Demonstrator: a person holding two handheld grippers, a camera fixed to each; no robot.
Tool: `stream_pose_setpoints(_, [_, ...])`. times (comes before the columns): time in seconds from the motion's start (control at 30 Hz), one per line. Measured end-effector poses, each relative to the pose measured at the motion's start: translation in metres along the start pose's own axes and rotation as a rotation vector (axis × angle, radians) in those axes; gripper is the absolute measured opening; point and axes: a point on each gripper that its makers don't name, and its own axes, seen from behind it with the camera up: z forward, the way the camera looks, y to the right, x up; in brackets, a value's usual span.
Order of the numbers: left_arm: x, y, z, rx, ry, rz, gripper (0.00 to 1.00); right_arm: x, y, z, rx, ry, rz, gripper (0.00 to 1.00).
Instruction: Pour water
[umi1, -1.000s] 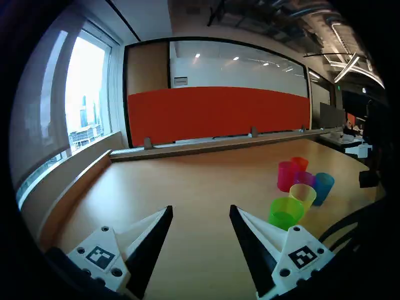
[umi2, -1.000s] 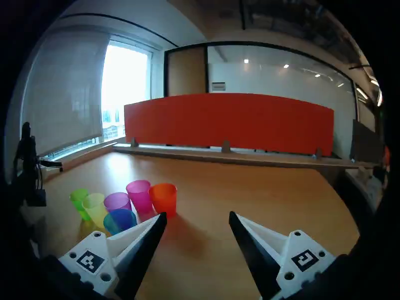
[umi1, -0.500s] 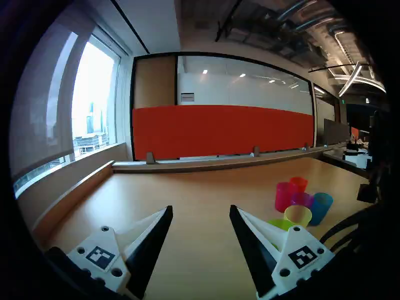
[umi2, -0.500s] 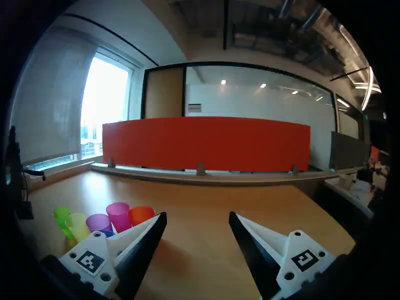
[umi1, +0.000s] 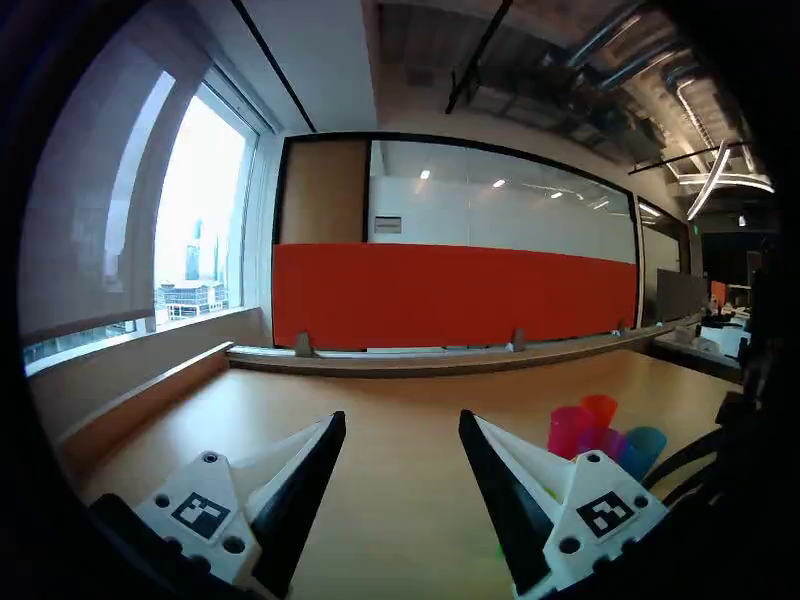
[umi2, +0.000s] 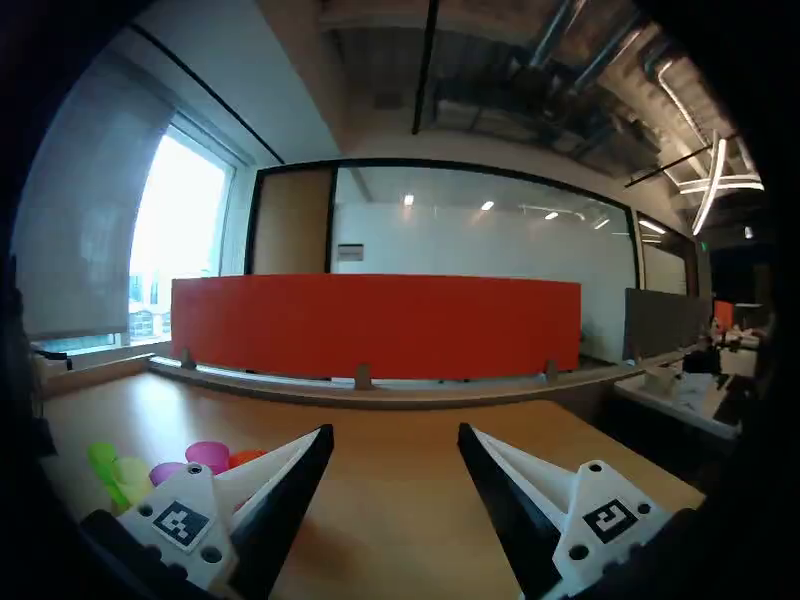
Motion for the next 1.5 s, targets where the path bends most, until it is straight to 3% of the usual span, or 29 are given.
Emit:
stream_pose_setpoints(0.2, [0.006,0.008,0.003,-0.006,0.021,0.003,0.84,0.006,0.000,0.000,-0.006,0.018,0.003,0.96])
stream_pose_setpoints(0.7, [-0.011,0.006,0.004,0.043,0.065,-0.015,0.84,-0.006,0.011,0.000,-0.036,-0.034,-0.009,0.96])
stream_pose_setpoints(0.9, [-0.018,0.006,0.005,0.067,0.075,0.002,0.84,-0.005,0.008,-0.002,-0.040,-0.023,-0.023,0.96])
stream_pose_setpoints(1.2, [-0.030,0.004,0.006,0.089,0.088,-0.012,0.83,-0.007,0.013,-0.004,-0.056,-0.037,-0.019,0.96])
stream_pose_setpoints(1.5, [-0.037,0.004,0.010,0.080,0.092,-0.013,0.84,0.000,0.014,-0.005,-0.055,-0.014,0.003,0.96])
